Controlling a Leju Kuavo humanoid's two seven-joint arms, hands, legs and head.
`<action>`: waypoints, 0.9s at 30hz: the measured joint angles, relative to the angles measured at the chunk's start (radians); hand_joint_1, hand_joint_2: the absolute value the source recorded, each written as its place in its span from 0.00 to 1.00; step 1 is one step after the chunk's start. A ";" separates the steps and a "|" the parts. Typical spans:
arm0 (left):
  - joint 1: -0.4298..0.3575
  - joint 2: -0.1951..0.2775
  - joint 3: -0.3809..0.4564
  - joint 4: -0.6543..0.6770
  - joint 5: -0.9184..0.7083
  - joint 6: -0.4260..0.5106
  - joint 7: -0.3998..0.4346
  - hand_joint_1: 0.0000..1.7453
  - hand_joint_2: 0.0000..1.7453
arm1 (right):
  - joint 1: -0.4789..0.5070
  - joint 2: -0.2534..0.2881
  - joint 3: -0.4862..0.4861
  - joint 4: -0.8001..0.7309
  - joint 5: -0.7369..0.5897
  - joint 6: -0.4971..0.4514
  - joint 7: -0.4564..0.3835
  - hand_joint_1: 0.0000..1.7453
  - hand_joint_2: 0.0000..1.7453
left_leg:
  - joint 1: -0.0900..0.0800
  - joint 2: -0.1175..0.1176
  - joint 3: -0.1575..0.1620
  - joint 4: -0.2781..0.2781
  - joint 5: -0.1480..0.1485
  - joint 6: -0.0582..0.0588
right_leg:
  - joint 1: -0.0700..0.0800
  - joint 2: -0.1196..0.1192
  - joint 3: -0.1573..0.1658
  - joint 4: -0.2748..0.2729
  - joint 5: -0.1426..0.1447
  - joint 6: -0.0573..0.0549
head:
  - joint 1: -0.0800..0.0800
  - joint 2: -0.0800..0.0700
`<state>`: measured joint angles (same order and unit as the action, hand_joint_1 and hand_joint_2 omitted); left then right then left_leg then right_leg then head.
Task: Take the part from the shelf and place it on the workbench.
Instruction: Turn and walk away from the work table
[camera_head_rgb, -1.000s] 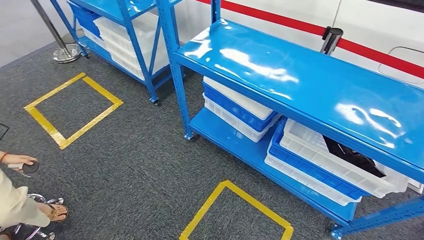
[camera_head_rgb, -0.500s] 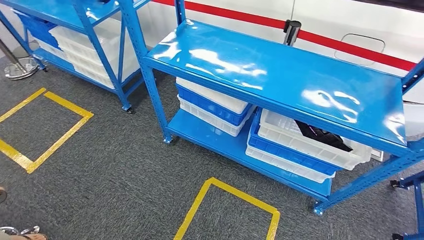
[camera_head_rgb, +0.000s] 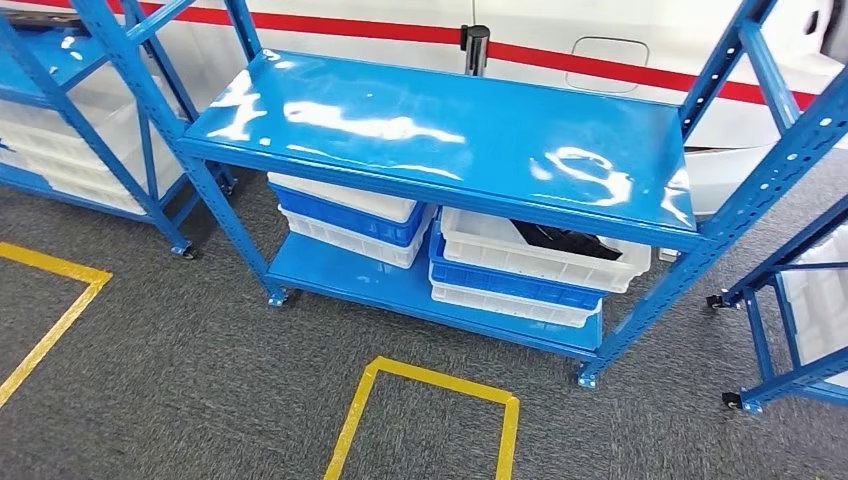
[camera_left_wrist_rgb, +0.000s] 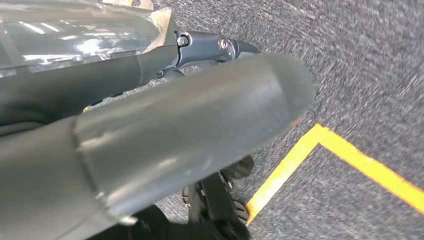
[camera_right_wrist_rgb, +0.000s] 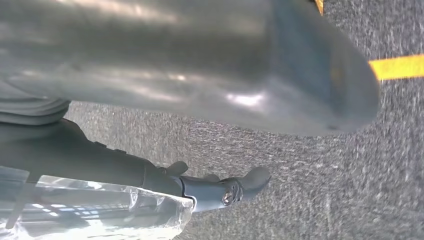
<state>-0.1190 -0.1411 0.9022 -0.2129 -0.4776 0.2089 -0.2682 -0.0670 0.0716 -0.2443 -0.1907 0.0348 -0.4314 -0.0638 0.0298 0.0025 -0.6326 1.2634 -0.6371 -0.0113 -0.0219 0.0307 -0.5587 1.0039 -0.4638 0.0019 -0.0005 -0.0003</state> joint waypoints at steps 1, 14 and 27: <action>0.001 0.000 0.000 0.000 0.000 0.000 0.000 0.00 0.00 | 0.001 0.000 0.000 0.000 0.000 0.000 -0.001 0.00 0.00 | 0.000 -0.002 -0.008 0.007 0.012 0.003 | 0.002 0.015 0.000 0.000 0.000 -0.001 | 0.000 0.000; -0.002 -0.001 0.000 0.000 -0.009 0.000 0.001 0.00 0.00 | 0.002 -0.001 -0.001 0.000 0.017 -0.039 -0.016 0.00 0.00 | -0.012 -0.017 0.100 -0.283 0.168 0.060 | 0.005 -0.012 -0.121 0.211 -0.094 0.017 | 0.007 0.000; -0.009 0.000 -0.001 0.000 -0.019 -0.002 0.010 0.00 0.00 | 0.008 -0.005 -0.001 0.000 0.017 -0.052 -0.004 0.00 0.00 | -0.014 0.012 0.100 -0.271 0.158 0.061 | -0.001 -0.031 0.022 -0.013 -0.012 0.037 | 0.000 0.000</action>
<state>-0.1285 -0.1408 0.9015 -0.2129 -0.4965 0.2073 -0.2577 -0.0591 0.0663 -0.2457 -0.1907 0.0523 -0.4838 -0.0675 0.0155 0.0149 -0.5327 0.9919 -0.4789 0.0492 -0.0232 0.0002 -0.5371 0.9905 -0.4754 0.0389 -0.0003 -0.0004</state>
